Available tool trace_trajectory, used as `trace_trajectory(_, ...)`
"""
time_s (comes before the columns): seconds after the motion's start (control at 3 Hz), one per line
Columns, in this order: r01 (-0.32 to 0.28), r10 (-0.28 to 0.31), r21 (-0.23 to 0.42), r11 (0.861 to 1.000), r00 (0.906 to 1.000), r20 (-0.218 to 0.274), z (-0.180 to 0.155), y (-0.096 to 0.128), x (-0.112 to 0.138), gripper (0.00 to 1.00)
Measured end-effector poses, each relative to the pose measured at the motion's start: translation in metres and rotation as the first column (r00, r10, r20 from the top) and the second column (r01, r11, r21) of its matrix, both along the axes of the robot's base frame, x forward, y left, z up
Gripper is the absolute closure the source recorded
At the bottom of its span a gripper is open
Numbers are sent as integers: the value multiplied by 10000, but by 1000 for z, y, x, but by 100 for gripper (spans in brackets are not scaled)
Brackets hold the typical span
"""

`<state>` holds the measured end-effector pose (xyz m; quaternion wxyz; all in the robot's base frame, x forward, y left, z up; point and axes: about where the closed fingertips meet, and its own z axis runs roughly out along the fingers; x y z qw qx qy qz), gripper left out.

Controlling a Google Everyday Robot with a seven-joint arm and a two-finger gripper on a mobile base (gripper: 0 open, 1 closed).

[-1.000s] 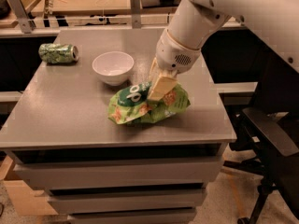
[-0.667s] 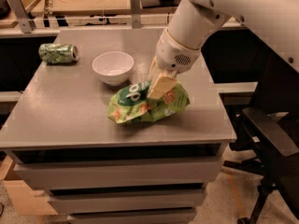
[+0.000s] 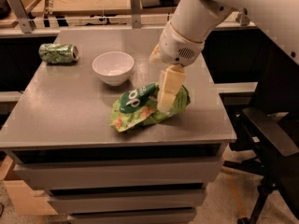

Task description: Pick green rice chip bag from white bowl and place on counter

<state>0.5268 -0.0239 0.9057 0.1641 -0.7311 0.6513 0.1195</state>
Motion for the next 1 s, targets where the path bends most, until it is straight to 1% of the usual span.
trace_trajectory(0.33,625,-617,-470,9969,9979,188,7,-38,11,0)
trace_trajectory(0.67,1743,-1704,-845,9811,9840,517,15,-98,19,0)
trace_trajectory(1.0,2979,-2919,-1010,9492,9539,704,18,-158,18,0)
